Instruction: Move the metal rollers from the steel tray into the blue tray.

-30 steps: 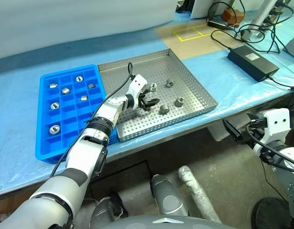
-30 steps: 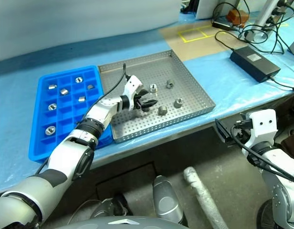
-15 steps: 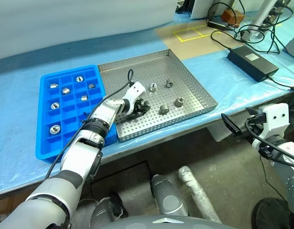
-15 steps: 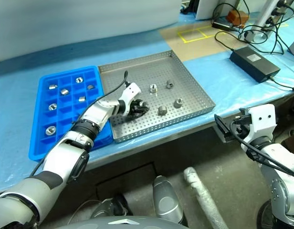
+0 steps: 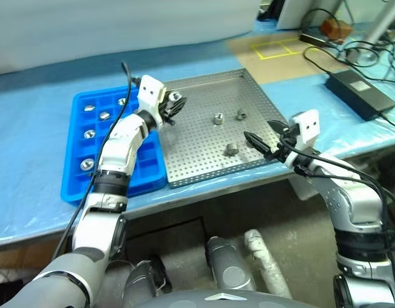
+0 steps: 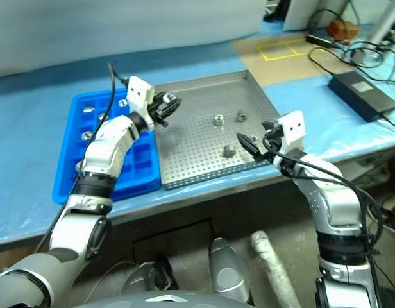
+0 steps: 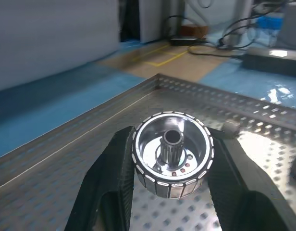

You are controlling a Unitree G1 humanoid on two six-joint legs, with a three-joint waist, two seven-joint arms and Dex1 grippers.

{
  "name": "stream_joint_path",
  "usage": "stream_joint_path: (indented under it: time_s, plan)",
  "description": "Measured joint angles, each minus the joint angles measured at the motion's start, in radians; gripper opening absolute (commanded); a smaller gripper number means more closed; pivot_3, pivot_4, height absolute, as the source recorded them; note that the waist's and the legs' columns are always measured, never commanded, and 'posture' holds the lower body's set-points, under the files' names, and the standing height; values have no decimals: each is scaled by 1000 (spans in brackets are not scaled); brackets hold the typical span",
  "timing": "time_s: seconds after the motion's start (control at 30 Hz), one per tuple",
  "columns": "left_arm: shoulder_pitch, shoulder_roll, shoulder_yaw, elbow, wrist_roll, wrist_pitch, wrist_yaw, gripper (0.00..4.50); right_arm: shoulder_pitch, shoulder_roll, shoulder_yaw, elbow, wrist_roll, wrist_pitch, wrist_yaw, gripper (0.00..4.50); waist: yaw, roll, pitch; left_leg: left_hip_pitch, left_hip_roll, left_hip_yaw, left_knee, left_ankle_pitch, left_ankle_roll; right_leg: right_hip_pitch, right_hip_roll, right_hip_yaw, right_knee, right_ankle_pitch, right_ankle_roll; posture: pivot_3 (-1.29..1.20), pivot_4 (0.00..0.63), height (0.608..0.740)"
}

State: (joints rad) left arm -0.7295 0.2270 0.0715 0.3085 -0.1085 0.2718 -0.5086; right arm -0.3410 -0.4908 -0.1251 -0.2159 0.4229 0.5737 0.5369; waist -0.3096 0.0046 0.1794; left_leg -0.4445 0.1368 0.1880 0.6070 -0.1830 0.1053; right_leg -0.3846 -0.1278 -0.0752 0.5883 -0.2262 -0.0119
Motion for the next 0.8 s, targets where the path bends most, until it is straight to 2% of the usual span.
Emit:
stream_joint_path:
  time_s: [0.23, 0.4, 0.53, 0.8]
  plan:
    - [157, 48, 14, -197, 44, 147, 157, 1735, -134, 40, 91, 201, -34, -87, 107, 4500, 195, 2, 1, 1, 1, -2, 0, 5, -7, 0, 0, 1, 4, 0, -1, -138, 150, 740]
    - [201, 48, 8, -214, 49, 227, 197, 1735, -168, 65, 115, 244, -49, -120, 138, 4500, 322, 2, 1, 1, 0, 0, 0, 7, -10, -4, 0, 6, 15, -2, -6, -137, 150, 740]
    - [197, 50, 4, -218, 45, 234, 193, 1735, -162, 70, 120, 246, -53, -127, 138, 4500, 354, 2, 1, 4, 0, 5, 0, 6, -15, -6, 0, 11, 17, -3, -7, -168, 150, 740]
    - [116, 44, -12, -167, 31, 202, 171, 1735, -104, 58, 114, 219, -53, -125, 122, 4500, 340, 2, 1, 9, 1, 9, -8, 11, -22, -11, 3, 18, 18, -2, -7, -213, 150, 740]
